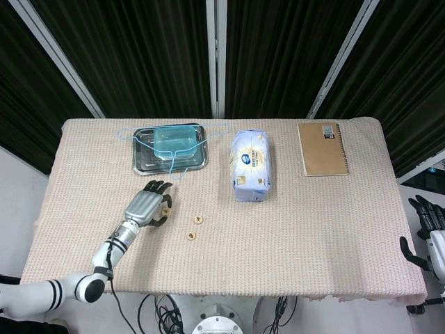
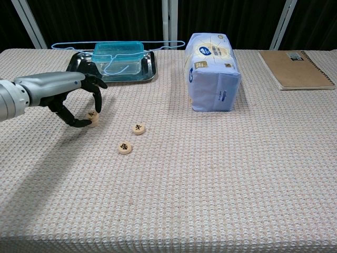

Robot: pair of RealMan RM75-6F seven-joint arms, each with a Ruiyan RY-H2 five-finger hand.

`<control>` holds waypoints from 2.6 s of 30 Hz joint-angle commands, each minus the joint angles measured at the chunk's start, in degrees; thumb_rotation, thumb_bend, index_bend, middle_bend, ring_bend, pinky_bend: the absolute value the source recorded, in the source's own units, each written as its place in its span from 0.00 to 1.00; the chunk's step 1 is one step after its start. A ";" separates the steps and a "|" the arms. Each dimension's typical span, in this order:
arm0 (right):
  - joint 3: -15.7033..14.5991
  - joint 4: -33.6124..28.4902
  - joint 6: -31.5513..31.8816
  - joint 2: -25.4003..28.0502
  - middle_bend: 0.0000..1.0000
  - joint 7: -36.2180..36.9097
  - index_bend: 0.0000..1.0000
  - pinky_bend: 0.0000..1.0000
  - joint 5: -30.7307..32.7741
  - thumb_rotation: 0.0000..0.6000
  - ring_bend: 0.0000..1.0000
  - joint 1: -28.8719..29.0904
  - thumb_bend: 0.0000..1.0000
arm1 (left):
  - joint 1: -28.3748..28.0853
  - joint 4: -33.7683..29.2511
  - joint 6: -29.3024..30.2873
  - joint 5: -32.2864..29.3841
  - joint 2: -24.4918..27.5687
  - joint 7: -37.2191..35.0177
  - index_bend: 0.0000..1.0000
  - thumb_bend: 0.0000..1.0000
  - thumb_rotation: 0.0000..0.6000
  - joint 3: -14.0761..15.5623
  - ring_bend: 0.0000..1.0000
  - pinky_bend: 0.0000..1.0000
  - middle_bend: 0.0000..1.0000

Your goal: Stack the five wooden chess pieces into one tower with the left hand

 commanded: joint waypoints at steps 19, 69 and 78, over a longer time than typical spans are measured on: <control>-0.03 -0.11 0.26 -0.05 0.00 -0.07 0.00 0.00 -0.18 1.00 0.00 -0.10 0.41 | 1.73 -13.08 4.47 4.86 3.83 6.96 0.40 0.31 1.00 4.10 0.00 0.00 0.07; 0.14 0.30 0.00 0.05 0.00 0.93 0.00 0.00 0.11 1.00 0.00 0.04 0.41 | 1.71 -5.50 3.88 8.12 -6.07 7.49 0.46 0.31 1.00 4.26 0.00 0.00 0.07; -0.01 0.22 -0.03 -0.01 0.00 0.46 0.00 0.00 -0.14 1.00 0.00 0.06 0.41 | 1.98 -6.83 4.12 8.24 -5.03 6.96 0.48 0.31 1.00 3.98 0.00 0.00 0.07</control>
